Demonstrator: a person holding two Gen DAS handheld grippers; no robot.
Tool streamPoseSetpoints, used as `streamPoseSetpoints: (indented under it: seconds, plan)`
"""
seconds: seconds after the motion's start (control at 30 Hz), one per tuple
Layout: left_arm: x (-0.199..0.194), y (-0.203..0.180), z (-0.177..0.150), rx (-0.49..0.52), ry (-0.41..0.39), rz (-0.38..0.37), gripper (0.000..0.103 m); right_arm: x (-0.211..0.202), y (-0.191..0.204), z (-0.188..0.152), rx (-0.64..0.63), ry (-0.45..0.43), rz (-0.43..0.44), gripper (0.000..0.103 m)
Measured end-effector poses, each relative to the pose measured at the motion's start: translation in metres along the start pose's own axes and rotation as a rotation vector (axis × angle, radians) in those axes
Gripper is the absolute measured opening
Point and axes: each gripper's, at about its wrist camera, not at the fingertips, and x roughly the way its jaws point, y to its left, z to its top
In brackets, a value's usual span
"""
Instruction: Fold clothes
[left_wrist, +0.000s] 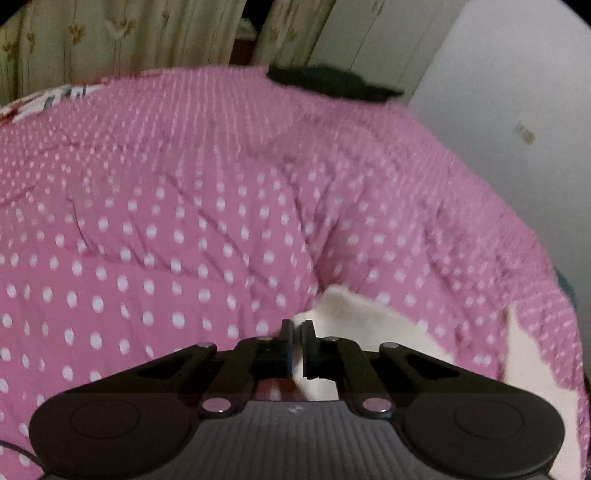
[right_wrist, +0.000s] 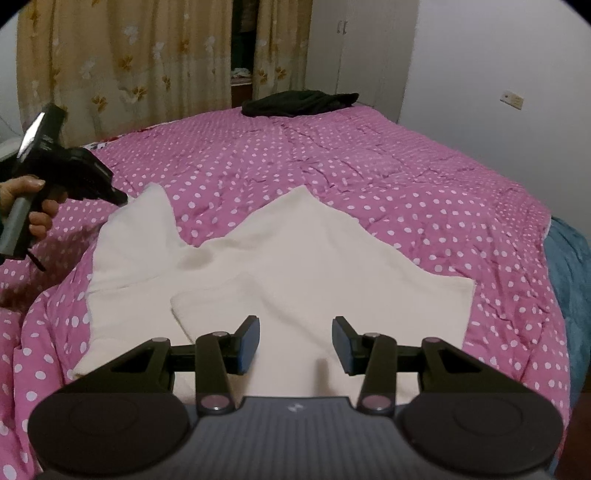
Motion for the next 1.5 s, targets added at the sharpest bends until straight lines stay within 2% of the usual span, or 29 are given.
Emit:
streamPoseSetpoints:
  seconds: [0.13,0.37,0.43,0.57,0.7,0.93,1.13,1.23,1.37,1.47,1.5]
  plan:
    - [-0.017,0.003,0.007,-0.012,-0.045,-0.05,0.004,-0.002,-0.001,-0.001,0.006,-0.005,-0.002,0.044]
    - [-0.031,0.01,0.002,-0.026,-0.024,-0.095,0.004,0.0,0.0,0.0,-0.001,-0.001,-0.001,0.044]
    - [-0.033,0.006,0.004,-0.024,-0.029,-0.112,0.004,0.001,0.001,0.0,-0.003,-0.001,-0.004,0.044]
    - [-0.043,-0.022,0.007,0.048,-0.06,-0.154,0.003,-0.001,0.0,0.001,0.003,-0.007,-0.015,0.044]
    - [-0.06,-0.069,0.002,0.171,-0.08,-0.249,0.003,-0.004,-0.008,0.001,0.022,-0.008,-0.039,0.044]
    - [-0.083,-0.157,-0.029,0.393,-0.047,-0.48,0.003,-0.017,-0.027,-0.005,0.089,-0.036,-0.085,0.044]
    - [-0.092,-0.207,-0.069,0.537,0.056,-0.697,0.003,-0.028,-0.042,-0.012,0.145,-0.049,-0.113,0.044]
    - [-0.086,-0.218,-0.085,0.576,0.148,-0.788,0.004,-0.031,-0.049,-0.013,0.171,-0.055,-0.116,0.044]
    - [-0.078,-0.223,-0.096,0.651,0.195,-0.771,0.006,-0.032,-0.051,-0.013,0.183,-0.046,-0.108,0.044]
    - [-0.069,-0.213,-0.091,0.654,0.207,-0.724,0.009,-0.031,-0.051,-0.013,0.194,-0.038,-0.079,0.044]
    - [-0.069,-0.209,-0.088,0.643,0.213,-0.73,0.011,-0.03,-0.051,-0.013,0.197,-0.036,-0.067,0.044]
